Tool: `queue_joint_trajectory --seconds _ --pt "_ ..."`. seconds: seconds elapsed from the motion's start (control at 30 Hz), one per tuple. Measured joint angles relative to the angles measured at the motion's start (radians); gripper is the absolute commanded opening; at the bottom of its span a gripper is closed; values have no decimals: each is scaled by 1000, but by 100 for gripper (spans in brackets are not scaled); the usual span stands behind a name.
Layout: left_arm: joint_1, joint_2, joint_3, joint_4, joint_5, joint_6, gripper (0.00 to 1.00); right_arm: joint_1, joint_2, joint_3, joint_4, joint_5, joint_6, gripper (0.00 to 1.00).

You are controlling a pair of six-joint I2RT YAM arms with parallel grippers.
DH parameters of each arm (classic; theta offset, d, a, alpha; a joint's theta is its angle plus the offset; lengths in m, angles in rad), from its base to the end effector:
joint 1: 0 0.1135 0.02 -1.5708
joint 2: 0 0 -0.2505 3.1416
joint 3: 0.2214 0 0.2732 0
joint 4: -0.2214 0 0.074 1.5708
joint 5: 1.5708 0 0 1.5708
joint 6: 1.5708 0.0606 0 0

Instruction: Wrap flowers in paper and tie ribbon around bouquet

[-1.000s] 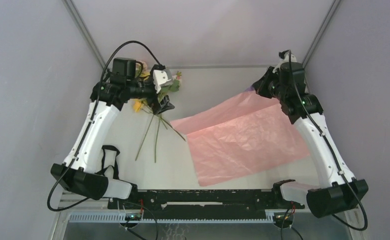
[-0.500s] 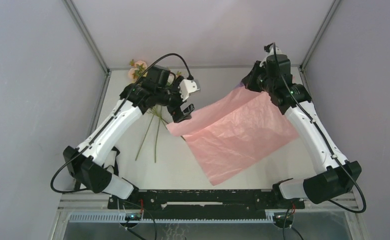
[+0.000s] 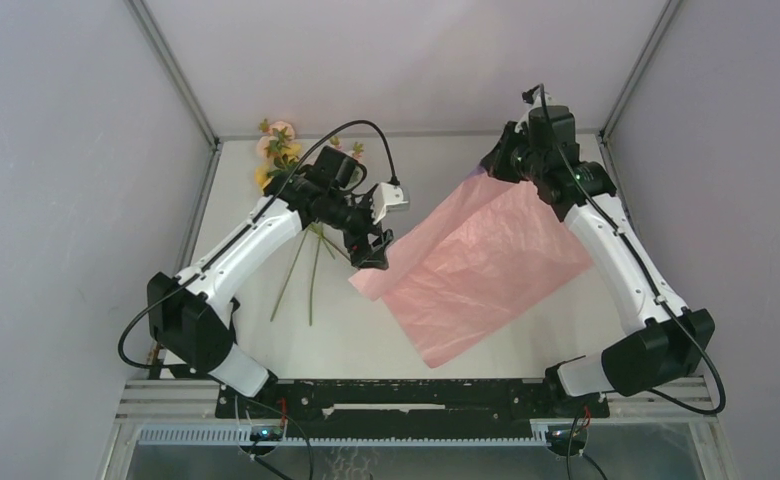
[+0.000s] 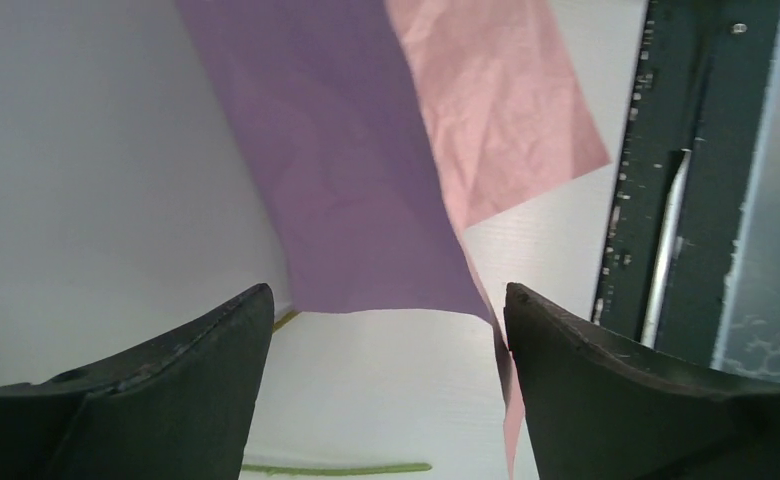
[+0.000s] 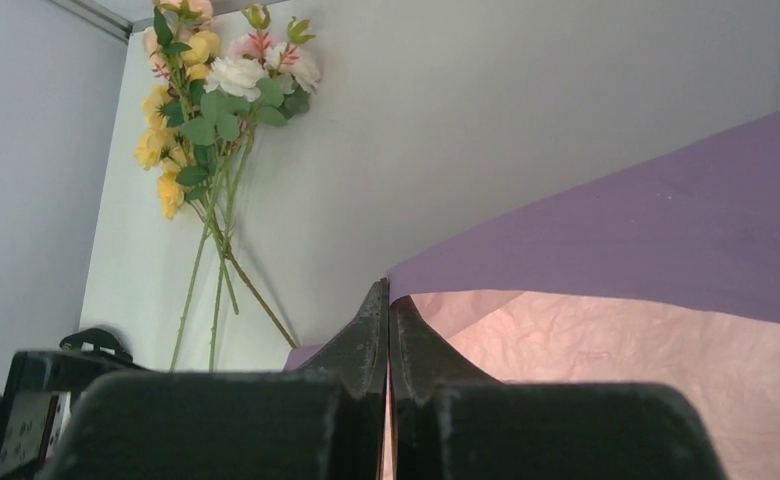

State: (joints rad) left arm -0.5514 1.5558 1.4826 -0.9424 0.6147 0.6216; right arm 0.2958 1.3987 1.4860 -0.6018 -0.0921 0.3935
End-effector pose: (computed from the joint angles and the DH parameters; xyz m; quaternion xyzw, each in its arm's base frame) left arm 0.2811 -0.2139 0.2994 0.5764 0.7176 -0.2816 0.2713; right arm 0.3373 0.1086 0.3772 0.0190 0.8629 0.2075 0.4604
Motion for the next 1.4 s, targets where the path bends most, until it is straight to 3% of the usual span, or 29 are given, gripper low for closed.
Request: queue_joint_trajectory --seconds 0.07,0.2,0.23,0.3,0.33,0.4,0.43,0.5,0.57,0.7,0.87,1.0,1.27,1.33,1.4 --pt "-16 -7 -9 -19 32 6 68 0 6 5 -2 0 -2 0" --pt "-38 -11 -9 -47 77 6 4 -5 13 19 -2 -3 -5 0" --pt "-40 -12 -9 -52 84 -3 1 -9 13 21 -3 -6 -6 0" --pt "-40 -12 -9 -58 94 -13 0 -17 13 23 -3 -16 -7 0" --pt "-40 -12 -9 -62 99 -18 0 -23 12 24 -5 -24 -8 7" --pt "-37 -11 -9 -64 113 -36 0 -40 12 29 -19 -40 -11 44" --pt "-29 -9 -8 -61 135 -58 0 -51 11 32 -29 -51 -12 58" --pt "-3 -1 -8 -40 183 -132 0 -86 11 41 -50 -72 -18 70" --pt "58 22 -7 32 230 -250 0 -137 11 49 -66 -82 -27 75" --pt "232 151 26 225 253 -496 0 -213 3 46 -98 -82 -30 78" --pt "347 399 142 285 209 -621 0 -222 -83 -39 -101 -51 -41 78" --pt "351 555 252 236 118 -592 0 -227 -174 -204 -83 -37 -43 77" --pt "337 562 223 303 21 -622 0 -261 -122 -449 -81 51 -13 74" --pt "334 561 211 324 3 -637 0 -260 -92 -480 -79 63 2 69" --pt "330 561 206 340 -21 -659 0 -261 -45 -496 -61 84 10 58"
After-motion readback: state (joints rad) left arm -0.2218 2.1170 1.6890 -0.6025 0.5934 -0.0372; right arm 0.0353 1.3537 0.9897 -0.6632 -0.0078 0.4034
